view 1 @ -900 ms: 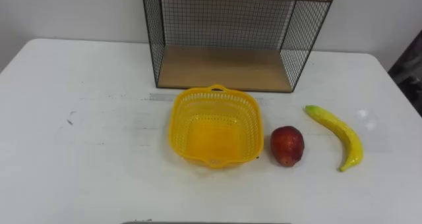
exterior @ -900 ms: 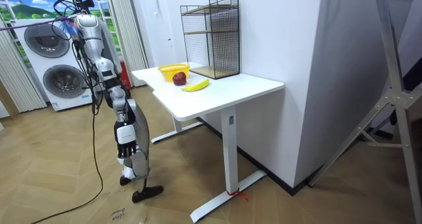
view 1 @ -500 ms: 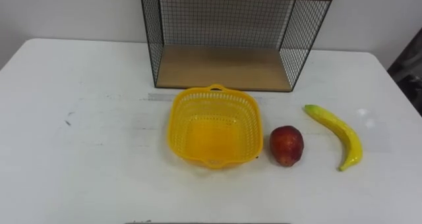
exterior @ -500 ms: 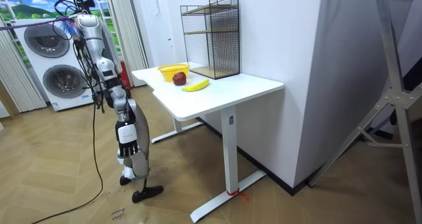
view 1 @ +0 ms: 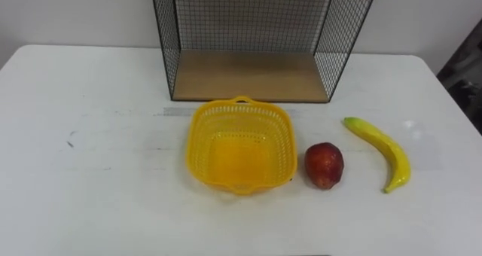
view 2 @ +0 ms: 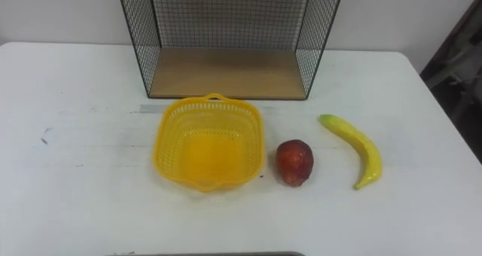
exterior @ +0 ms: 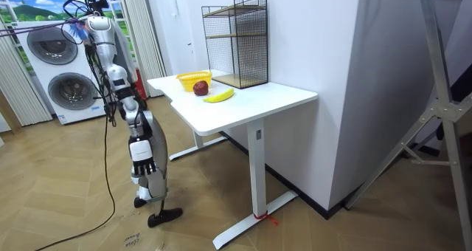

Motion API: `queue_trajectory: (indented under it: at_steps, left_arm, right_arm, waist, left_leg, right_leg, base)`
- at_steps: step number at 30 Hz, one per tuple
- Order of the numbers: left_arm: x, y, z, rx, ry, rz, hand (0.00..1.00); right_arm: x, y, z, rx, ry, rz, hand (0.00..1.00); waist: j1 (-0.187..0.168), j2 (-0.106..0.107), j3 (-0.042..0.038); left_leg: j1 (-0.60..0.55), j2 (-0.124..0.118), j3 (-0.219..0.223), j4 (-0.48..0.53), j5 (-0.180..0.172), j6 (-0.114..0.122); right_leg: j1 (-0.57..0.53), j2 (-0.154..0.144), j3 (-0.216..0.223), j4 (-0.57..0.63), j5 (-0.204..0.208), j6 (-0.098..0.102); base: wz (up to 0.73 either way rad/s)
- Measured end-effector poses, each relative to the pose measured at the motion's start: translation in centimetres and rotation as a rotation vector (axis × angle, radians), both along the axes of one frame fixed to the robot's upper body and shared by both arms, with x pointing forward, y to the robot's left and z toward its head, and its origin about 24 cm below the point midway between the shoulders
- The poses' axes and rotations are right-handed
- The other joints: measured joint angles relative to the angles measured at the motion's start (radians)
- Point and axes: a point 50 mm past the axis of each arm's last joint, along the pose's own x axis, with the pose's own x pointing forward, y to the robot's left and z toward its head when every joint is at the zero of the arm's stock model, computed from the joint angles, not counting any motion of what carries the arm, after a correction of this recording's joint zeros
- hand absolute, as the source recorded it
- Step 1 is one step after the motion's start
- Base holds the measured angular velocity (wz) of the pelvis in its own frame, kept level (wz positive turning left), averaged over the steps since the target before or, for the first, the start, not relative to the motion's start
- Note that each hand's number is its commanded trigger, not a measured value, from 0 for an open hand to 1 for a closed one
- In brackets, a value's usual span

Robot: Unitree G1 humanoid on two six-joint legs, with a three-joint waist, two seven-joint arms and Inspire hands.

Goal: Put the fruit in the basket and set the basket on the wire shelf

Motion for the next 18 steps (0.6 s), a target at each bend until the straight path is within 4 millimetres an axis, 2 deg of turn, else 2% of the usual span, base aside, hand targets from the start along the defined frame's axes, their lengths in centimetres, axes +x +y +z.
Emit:
queue_trajectory:
  at_steps: [2, 6, 8, 11, 13, 16, 18]
  left_arm:
    - [0.2, 0.0, 0.0, 0.013, -0.010, 0.007, 0.00]
    - [-0.1, 0.5, 0.2, 0.041, -0.019, 0.028, 0.00]
    - [-0.4, 0.7, 0.2, 0.055, -0.020, 0.054, 0.00]
    - [-0.9, 1.1, 0.4, 0.070, -0.022, 0.106, 0.00]
    - [-1.3, 1.5, 0.5, 0.082, -0.030, 0.142, 0.00]
    - [-1.3, 2.2, 0.7, 0.116, -0.057, 0.165, 0.00]
    - [-1.2, 2.6, 0.9, 0.148, -0.080, 0.159, 0.00]
  right_arm:
    - [0.0, -0.1, 0.0, -0.024, -0.018, -0.101, 0.00]
    - [-1.4, -0.3, 0.1, -0.080, -0.021, -0.342, 0.00]
    - [-2.2, -0.2, 0.2, -0.098, -0.017, -0.501, 0.00]
    - [-3.1, -0.3, 0.3, -0.132, -0.043, -0.837, 0.00]
    - [-2.7, -0.9, 0.4, -0.169, -0.112, -1.105, 0.00]
    - [-1.4, -2.4, 0.6, -0.227, -0.195, -1.294, 0.00]
    - [0.0, -3.7, 1.0, -0.266, -0.256, -1.349, 0.00]
  waist:
    - [0.000, 0.001, 0.0000]
    - [-0.009, 0.004, 0.0004]
    - [-0.021, 0.004, 0.0009]
    - [-0.042, 0.001, 0.0019]
    - [-0.060, -0.004, 0.0018]
    - [-0.079, -0.011, 0.0004]
    - [-0.083, -0.018, 0.0001]
  left_leg:
    - [-0.001, 0.000, 0.001, -0.001, 0.000, 0.000]
    - [-0.003, 0.002, 0.002, -0.001, 0.000, 0.000]
    - [-0.002, 0.002, 0.002, -0.002, 0.000, 0.000]
    - [0.000, 0.001, 0.008, -0.003, 0.000, 0.000]
    - [0.003, 0.001, 0.022, -0.002, 0.000, 0.000]
    - [0.009, 0.001, 0.027, -0.003, 0.000, 0.000]
    - [0.008, 0.001, 0.030, -0.005, 0.000, 0.000]
  right_leg:
    - [-0.001, 0.000, 0.000, 0.001, 0.000, 0.000]
    - [-0.001, 0.002, 0.010, 0.007, 0.000, 0.000]
    - [0.000, 0.002, 0.008, 0.009, 0.000, 0.000]
    - [-0.001, 0.003, 0.011, 0.008, 0.000, 0.000]
    - [-0.002, 0.005, 0.021, 0.005, 0.001, 0.000]
    - [-0.008, 0.005, 0.026, 0.006, 0.001, 0.000]
    - [-0.017, 0.005, 0.031, 0.012, 0.001, 0.000]
  base:
    - [0.00]
    - [-0.02]
    - [0.00]
    - [-0.06]
    - [-0.12]
    - [-0.08]
    - [-0.09]
